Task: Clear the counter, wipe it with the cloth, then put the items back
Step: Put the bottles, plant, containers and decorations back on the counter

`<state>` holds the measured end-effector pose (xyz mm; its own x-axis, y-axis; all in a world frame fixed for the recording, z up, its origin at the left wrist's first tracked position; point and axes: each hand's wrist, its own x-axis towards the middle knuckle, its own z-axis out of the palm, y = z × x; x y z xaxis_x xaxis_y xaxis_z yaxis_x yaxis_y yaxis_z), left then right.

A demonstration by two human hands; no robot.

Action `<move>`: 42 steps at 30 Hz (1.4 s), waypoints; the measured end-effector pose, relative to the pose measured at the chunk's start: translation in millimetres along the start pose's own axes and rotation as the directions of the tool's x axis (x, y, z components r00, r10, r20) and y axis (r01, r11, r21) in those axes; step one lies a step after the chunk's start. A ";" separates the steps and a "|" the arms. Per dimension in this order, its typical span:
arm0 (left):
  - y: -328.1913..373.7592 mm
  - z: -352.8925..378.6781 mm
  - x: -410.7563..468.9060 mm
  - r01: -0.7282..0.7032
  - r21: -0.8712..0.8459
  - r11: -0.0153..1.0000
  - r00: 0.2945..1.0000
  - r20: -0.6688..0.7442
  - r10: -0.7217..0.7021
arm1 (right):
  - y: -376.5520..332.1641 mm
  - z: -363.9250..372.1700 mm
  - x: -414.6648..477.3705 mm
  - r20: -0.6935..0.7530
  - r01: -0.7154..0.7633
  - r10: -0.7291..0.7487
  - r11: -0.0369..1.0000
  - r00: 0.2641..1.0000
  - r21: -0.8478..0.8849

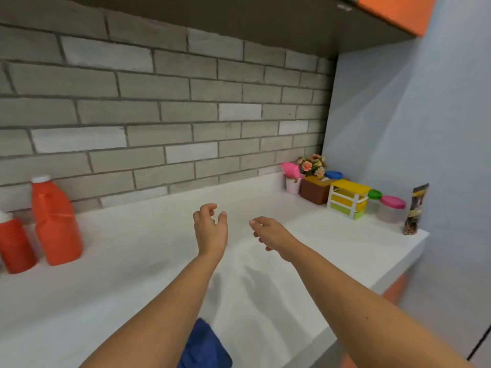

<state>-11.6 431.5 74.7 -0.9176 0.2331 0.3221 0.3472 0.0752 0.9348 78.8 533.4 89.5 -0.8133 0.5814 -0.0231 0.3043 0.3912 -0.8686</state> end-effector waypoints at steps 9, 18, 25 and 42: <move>26.1 116.6 -37.1 -0.004 -0.025 1.000 0.988 0.155 0.008 | 65.0 -101.4 -4.5 -0.128 -0.087 0.086 0.996 0.988 -0.005; 23.8 201.8 -10.3 -0.018 0.002 1.000 0.960 0.279 0.017 | 107.6 -149.8 33.8 -0.207 -0.184 0.184 0.983 0.961 0.022; 19.0 260.8 21.1 -0.047 0.007 0.999 0.928 0.371 0.041 | 128.0 -192.2 73.1 -0.319 -0.243 0.251 0.968 0.914 0.065; -0.1 403.4 41.1 -0.056 0.089 0.994 0.857 0.515 0.002 | 212.6 -299.2 163.7 -0.444 -0.295 0.317 0.948 0.838 0.119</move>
<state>28.7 832.2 27.4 -0.6858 0.6995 0.2009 0.4142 0.1481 0.8981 158.7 925.2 49.2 -0.3656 0.9278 -0.0746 0.4697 0.1147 -0.8753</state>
